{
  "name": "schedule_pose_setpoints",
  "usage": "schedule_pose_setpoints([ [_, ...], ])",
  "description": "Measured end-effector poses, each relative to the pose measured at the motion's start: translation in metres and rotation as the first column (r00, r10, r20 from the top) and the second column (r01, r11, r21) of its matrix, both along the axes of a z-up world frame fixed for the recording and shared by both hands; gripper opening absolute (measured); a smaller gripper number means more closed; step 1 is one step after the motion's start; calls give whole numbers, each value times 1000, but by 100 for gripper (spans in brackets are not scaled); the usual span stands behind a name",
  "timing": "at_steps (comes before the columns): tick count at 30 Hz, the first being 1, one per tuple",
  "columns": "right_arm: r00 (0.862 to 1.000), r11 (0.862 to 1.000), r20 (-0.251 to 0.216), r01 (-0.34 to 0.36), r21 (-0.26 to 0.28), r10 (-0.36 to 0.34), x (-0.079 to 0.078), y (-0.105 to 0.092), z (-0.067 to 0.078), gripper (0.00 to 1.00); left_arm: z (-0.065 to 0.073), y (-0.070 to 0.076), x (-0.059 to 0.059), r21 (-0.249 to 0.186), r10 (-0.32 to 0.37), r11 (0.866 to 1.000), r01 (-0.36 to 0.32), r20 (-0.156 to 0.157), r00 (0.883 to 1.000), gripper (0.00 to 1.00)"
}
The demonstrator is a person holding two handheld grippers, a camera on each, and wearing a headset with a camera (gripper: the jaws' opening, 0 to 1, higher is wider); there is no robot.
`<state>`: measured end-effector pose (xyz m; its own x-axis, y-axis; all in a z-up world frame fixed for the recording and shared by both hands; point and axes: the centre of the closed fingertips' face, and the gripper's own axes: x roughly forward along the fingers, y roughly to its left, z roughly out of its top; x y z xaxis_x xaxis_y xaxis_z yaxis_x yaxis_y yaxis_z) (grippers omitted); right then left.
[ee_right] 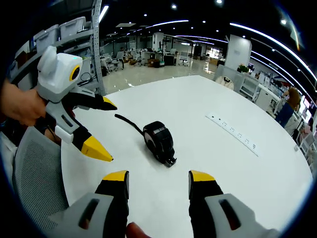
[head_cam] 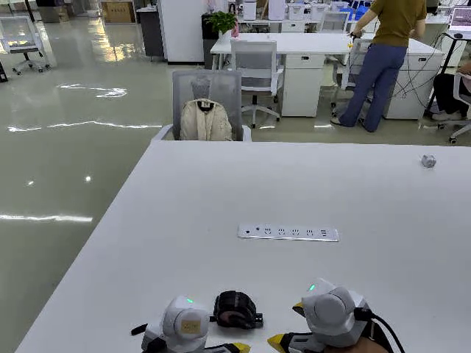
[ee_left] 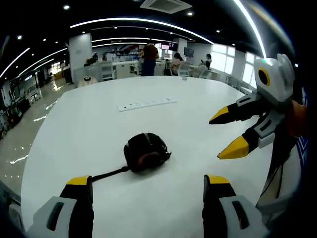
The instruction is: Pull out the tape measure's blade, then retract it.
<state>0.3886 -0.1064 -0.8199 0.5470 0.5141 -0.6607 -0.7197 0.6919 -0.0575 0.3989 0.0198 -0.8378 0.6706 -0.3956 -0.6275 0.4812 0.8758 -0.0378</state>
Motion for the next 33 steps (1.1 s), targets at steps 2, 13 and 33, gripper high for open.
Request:
schedule_pose_setpoints([
  [2, 1000, 1000, 6, 16, 3, -16, -3, -3, 2, 50, 0, -1, -2, -9, 1, 1000, -1, -4, 1000, 91],
  [13, 997, 996, 17, 74, 48, -75, -19, -9, 14, 53, 6, -5, -16, -24, -26, 999, 26, 2, 1000, 96],
  [33, 990, 989, 46, 126, 84, -130, -44, -17, 44, 58, 24, 1, -37, -77, -53, 996, 53, 8, 999, 100],
])
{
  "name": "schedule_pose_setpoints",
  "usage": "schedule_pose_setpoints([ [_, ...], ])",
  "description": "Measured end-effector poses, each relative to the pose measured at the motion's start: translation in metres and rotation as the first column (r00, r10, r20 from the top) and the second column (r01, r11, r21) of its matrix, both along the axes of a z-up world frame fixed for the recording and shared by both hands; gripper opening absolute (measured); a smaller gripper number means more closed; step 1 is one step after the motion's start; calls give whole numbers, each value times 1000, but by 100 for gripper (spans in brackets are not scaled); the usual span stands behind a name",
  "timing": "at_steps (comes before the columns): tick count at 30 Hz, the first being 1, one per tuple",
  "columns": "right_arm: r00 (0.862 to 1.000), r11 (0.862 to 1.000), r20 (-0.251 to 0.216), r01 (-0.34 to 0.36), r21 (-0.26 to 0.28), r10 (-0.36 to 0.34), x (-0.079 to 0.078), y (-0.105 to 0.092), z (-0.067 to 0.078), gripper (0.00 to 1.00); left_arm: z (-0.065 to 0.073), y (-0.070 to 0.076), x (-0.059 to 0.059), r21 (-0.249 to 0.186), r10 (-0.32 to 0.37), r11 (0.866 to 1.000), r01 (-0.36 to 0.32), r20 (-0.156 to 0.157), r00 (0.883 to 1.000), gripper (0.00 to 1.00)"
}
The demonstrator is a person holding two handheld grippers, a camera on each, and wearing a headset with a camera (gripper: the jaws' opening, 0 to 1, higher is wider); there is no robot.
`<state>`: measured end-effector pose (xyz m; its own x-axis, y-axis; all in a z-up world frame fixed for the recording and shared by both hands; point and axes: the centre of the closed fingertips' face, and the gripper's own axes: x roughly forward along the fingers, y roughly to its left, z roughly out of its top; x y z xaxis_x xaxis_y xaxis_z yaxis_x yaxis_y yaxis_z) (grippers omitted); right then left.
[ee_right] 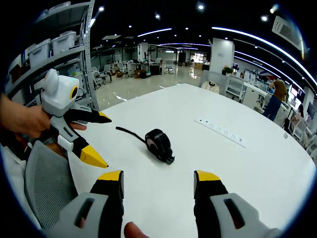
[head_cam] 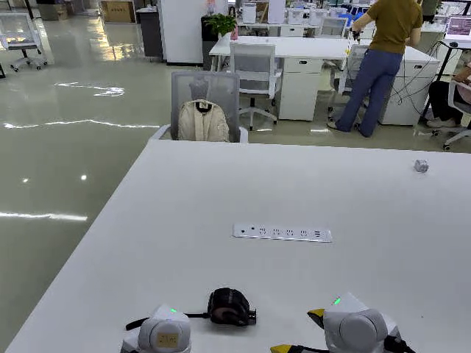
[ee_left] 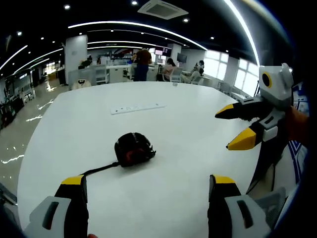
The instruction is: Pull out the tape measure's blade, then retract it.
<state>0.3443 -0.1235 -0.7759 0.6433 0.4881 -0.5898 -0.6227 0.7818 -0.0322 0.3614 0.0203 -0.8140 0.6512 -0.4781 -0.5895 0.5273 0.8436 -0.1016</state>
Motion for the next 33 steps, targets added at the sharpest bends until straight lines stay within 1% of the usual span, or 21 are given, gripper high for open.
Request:
schedule_pose_setpoints([
  [2, 1000, 1000, 5, 3, 2, -3, -2, -1, 2, 58, 1, 3, 0, 13, -3, 1000, 3, 12, 1000, 100],
  [3, 1000, 1000, 5, 8, 4, -8, -4, -4, 3, 59, 5, 3, -2, 11, -9, 1000, 9, 21, 1000, 100],
  [4, 1000, 1000, 7, 11, 5, -11, -5, -6, 4, 59, 5, 4, -2, 13, -9, 1000, 8, 21, 1000, 100],
  [6, 1000, 1000, 5, 20, 6, -20, -8, -10, 4, 59, 9, 7, -3, 20, -14, 1000, 14, 33, 999, 100],
  [7, 1000, 1000, 1, 28, 5, -28, -9, -13, 4, 59, 9, 8, -4, 25, -17, 1000, 17, 29, 999, 100],
  [11, 999, 998, -2, 55, 9, -55, -15, -23, 5, 60, 16, 12, -8, 24, -23, 999, 22, 36, 999, 100],
  [14, 998, 997, 0, 71, 11, -71, -19, -30, 6, 61, 20, 18, -10, 18, -14, 1000, 14, 33, 999, 100],
  [16, 997, 997, -2, 78, 11, -78, -24, -34, 6, 61, 24, 19, -11, 10, -14, 1000, 13, 36, 999, 100],
  [18, 996, 996, -3, 90, 12, -90, -27, -38, 7, 61, 27, 20, -13, 13, -15, 1000, 14, 34, 999, 100],
  [20, 995, 995, -2, 98, 13, -98, -31, -41, 8, 62, 31, 21, -13, 7, -13, 1000, 12, 38, 999, 100],
  [22, 994, 994, 0, 109, 15, -109, -34, -45, 11, 63, 35, 22, -14, 6, -12, 1000, 12, 45, 999, 100],
  [23, 994, 993, 2, 113, 17, -113, -36, -47, 13, 63, 38, 23, -15, -2, -8, 1000, 8, 49, 999, 100],
  [25, 993, 992, 5, 122, 17, -122, -39, -50, 15, 64, 40, 24, -15, -15, 1, 1000, -1, 45, 999, 100],
  [26, 992, 992, 6, 128, 18, -128, -39, -53, 17, 64, 40, 25, -16, -9, 6, 1000, -5, 43, 999, 100],
  [27, 991, 991, 9, 135, 22, -135, -41, -55, 20, 64, 42, 25, -17, -7, -1, 1000, 1, 51, 999, 100],
  [28, 990, 990, 12, 142, 23, -142, -42, -58, 22, 64, 43, 27, -18, -6, -1, 1000, 1, 49, 999, 100],
  [29, 989, 989, 14, 145, 22, -145, -43, -59, 23, 65, 44, 27, -19, -13, 2, 1000, -1, 51, 999, 100],
  [31, 988, 988, 16, 153, 25, -153, -45, -63, 26, 66, 44, 29, -22, -1, -5, 1000, 6, 49, 999, 100],
  [33, 988, 988, 18, 156, 23, -156, -47, -65, 28, 67, 45, 31, -24, -1, -3, 1000, 4, 44, 999, 100],
])
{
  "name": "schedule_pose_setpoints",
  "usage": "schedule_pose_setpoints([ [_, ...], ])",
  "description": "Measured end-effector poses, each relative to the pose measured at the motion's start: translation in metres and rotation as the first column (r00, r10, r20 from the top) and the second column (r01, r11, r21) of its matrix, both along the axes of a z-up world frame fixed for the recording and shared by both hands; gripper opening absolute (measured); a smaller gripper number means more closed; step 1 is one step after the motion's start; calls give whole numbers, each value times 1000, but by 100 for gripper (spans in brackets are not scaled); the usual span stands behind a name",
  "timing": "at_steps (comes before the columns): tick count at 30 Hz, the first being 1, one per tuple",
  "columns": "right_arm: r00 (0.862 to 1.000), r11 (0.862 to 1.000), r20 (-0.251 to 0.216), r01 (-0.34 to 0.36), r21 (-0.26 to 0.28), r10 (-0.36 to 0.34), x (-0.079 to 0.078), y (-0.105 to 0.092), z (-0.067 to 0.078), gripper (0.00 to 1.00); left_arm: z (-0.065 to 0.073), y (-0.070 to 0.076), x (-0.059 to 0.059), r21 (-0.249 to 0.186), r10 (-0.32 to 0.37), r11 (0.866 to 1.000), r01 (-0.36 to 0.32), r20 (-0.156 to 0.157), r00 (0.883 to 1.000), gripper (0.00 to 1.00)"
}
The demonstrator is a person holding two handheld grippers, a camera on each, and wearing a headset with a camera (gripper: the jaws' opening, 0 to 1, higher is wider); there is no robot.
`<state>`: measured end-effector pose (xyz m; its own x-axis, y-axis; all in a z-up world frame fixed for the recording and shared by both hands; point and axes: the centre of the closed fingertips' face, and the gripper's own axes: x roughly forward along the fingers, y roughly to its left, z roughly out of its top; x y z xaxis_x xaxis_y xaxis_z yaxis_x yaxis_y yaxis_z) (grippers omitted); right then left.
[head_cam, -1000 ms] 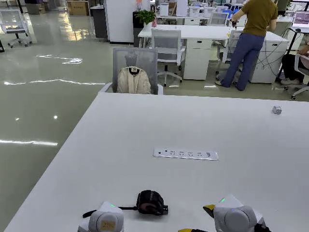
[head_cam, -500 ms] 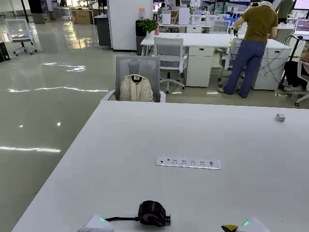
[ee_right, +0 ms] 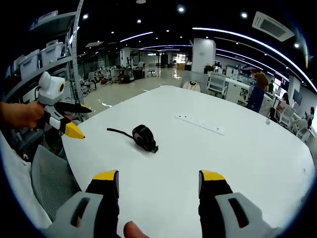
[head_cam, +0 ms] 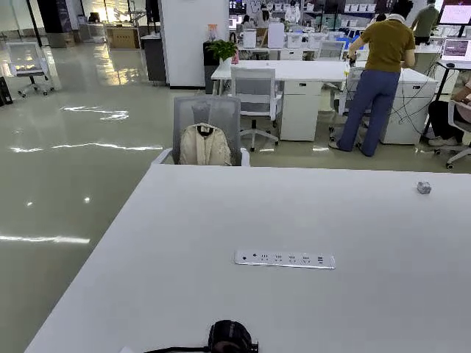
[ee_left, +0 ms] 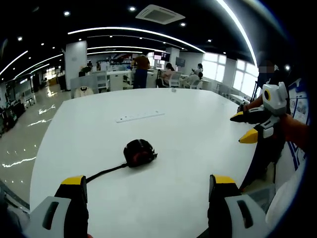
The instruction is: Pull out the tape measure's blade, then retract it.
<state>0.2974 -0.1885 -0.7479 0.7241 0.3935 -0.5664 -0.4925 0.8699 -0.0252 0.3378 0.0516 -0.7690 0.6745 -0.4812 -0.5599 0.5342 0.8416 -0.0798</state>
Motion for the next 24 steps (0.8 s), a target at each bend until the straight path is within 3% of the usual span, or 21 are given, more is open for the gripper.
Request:
schedule_pose_setpoints([
  [10, 1000, 1000, 6, 5, 4, -5, -3, 0, 6, 75, 3, 5, -4, -2, 8, 1000, -8, -7, 1000, 100],
  [13, 1000, 1000, 5, 13, 3, -13, -5, 2, 8, 79, 10, 11, -8, -18, 22, 1000, -22, -3, 1000, 100],
  [24, 1000, 1000, 10, 18, 4, -18, -7, -2, 12, 83, 11, 17, -9, 10, 0, 1000, 0, 0, 1000, 100],
])
